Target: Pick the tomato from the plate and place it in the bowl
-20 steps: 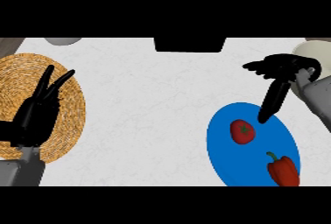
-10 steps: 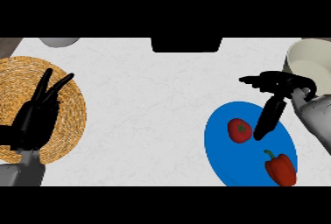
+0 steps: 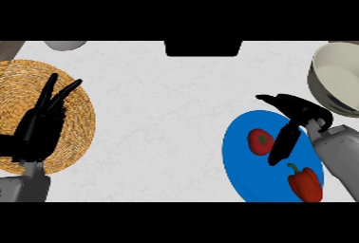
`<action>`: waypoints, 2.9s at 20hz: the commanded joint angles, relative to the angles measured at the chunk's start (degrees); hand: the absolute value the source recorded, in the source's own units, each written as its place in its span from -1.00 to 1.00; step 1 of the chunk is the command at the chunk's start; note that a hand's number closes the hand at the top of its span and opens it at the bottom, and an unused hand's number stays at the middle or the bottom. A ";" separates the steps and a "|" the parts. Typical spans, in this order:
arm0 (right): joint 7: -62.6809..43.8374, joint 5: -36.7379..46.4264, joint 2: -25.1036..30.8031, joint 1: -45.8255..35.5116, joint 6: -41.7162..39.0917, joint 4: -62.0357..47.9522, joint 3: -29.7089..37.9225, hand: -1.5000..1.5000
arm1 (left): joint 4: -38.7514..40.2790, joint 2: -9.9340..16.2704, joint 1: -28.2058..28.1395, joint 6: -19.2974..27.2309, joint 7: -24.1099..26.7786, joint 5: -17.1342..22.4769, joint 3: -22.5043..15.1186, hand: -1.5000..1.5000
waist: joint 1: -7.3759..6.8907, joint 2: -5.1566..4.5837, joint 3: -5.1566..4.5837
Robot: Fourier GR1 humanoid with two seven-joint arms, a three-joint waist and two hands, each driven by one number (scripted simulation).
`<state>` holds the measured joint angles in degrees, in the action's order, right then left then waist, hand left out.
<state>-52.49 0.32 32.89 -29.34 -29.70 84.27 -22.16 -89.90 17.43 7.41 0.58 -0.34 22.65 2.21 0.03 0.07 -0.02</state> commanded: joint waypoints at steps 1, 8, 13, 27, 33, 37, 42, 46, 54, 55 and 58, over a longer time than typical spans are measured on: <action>-2.16 4.44 -4.27 1.41 -0.77 1.11 1.55 -1.00 | -1.12 0.64 0.22 -2.00 -1.83 1.28 2.80 0.00 | -0.19 -0.03 0.01; 0.54 8.83 -7.77 0.53 -4.26 -4.94 3.23 -1.00 | -3.31 -1.57 -0.35 -0.93 -2.20 -1.28 2.30 0.00 | -0.42 -0.06 0.02; 3.68 14.28 -9.97 4.03 -3.88 -6.12 3.54 -1.00 | -2.86 -2.62 0.04 -1.68 -3.62 -2.10 2.16 0.00 | -0.22 -0.05 0.02; 18.33 25.80 -9.13 -0.74 -11.35 -13.13 3.16 1.00 | -1.80 -5.37 2.57 0.00 -3.65 -6.30 1.90 0.00 | -0.21 -0.07 0.02; 20.80 32.01 -11.76 -2.09 -10.40 -13.48 2.79 1.00 | -3.08 -3.54 -1.11 -4.94 -3.14 -2.91 5.61 0.00 | -0.41 -0.09 0.02; 41.38 32.70 3.30 10.42 -4.95 3.92 0.09 1.00 | -3.39 -3.26 -1.20 -3.85 -3.55 -3.36 5.42 0.00 | 1.79 0.47 0.12; 60.26 34.64 15.34 19.97 6.21 8.51 6.01 1.00 | -1.98 -2.83 -4.22 -6.34 -0.49 -2.57 6.80 0.00 | 2.20 0.32 0.13; 60.85 30.24 17.53 25.38 10.64 13.62 17.25 1.00 | -1.52 -4.00 -4.13 -4.41 -0.16 -4.23 6.47 0.00 | 2.30 0.35 0.03; 56.65 21.74 21.15 27.03 9.35 17.60 38.58 1.00 | -4.05 -4.84 -4.53 -4.46 -1.67 -4.13 5.36 0.00 | 1.50 0.31 0.02; 54.49 22.29 21.59 25.90 9.39 16.39 40.35 1.00 | -3.53 -2.80 -2.18 -4.49 -3.71 -3.19 6.99 0.00 | 1.31 0.22 0.02; 55.41 23.36 20.89 27.85 9.70 16.43 44.34 1.00 | -3.96 -5.16 -5.05 -5.88 -0.19 -3.93 5.46 0.00 | 0.66 0.12 0.01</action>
<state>1.97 23.72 53.34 -3.75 -20.61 101.42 15.46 -93.22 13.57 4.69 -4.10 -2.79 19.29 8.59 1.28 0.30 -0.03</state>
